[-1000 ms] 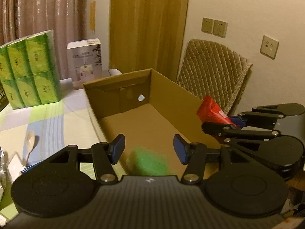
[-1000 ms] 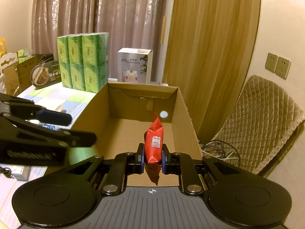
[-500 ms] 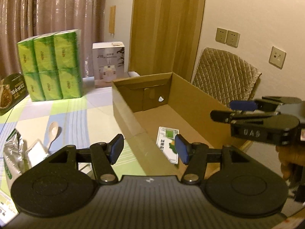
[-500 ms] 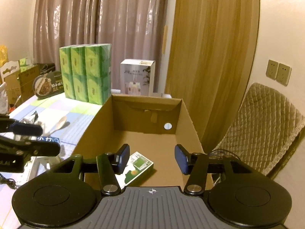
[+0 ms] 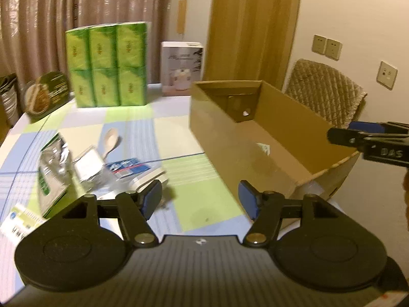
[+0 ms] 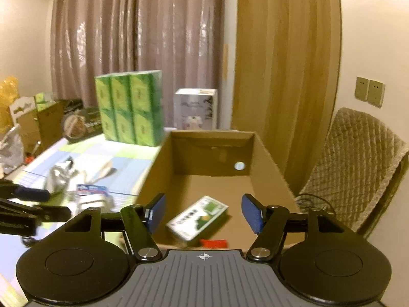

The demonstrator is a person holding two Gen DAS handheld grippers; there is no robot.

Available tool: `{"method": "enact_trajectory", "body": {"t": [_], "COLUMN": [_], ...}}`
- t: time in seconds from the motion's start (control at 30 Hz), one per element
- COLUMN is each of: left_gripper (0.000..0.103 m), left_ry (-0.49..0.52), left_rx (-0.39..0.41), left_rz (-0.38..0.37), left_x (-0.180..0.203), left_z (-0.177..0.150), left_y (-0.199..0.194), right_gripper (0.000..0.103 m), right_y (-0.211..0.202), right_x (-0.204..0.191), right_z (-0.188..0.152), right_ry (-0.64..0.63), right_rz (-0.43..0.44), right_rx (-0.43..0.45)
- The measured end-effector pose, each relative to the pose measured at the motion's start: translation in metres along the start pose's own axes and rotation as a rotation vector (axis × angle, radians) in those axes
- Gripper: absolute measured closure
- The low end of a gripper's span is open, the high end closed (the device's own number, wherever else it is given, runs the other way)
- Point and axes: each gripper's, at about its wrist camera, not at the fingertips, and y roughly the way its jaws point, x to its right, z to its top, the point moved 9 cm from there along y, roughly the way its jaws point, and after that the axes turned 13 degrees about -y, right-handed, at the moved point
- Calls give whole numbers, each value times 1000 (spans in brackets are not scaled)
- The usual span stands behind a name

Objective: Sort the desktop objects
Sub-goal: 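Move both tools back over the table items, then grasp the white cream tube box with the right tool while the left tool grasps the black cable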

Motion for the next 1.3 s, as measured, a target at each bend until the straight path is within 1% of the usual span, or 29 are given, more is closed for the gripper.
{"method": "enact_trajectory", "body": {"t": [0.2,0.4,0.5,0.6,0.73,0.87,0.93,1.07,1.23,1.27,1.3], "left_gripper": [40,30,27,24,23,23,23,24,25,26,29], "left_ry": [-14,-47,-71,-81,-72,-21,24,153,275,303,339], "left_rx": [7,-18,-29,-36,-49,-73,-93,-150,-221,-232,-245], "left_rz": [47,98,125,157,186,180,164,136,103,101,94], "left_x": [-28,-69,-92,-112,-128,-133,-131,-129,-136,-138,-141], "left_z": [-12,-35,-45,-52,-59,-64,-65,-68,-74,-75,-76], "left_y": [-21,-43,-51,-59,-62,-59,-54,-42,-27,-24,-20], "right_gripper": [34,28,27,27,27,27,27,27,27,27,27], "right_y": [-18,-26,-24,-20,-16,-12,-10,-1,14,17,21], "right_x": [-43,-88,-110,-125,-141,-154,-160,-169,-182,-185,-188], "right_z": [4,-8,-16,-23,-28,-32,-34,-37,-38,-39,-39], "right_ry": [2,-22,-30,-34,-42,-65,-73,-89,-112,-116,-120], "right_rz": [72,148,192,217,245,272,284,303,328,333,338], "right_rx": [12,-11,-36,-53,-70,-84,-90,-110,-132,-136,-141]}}
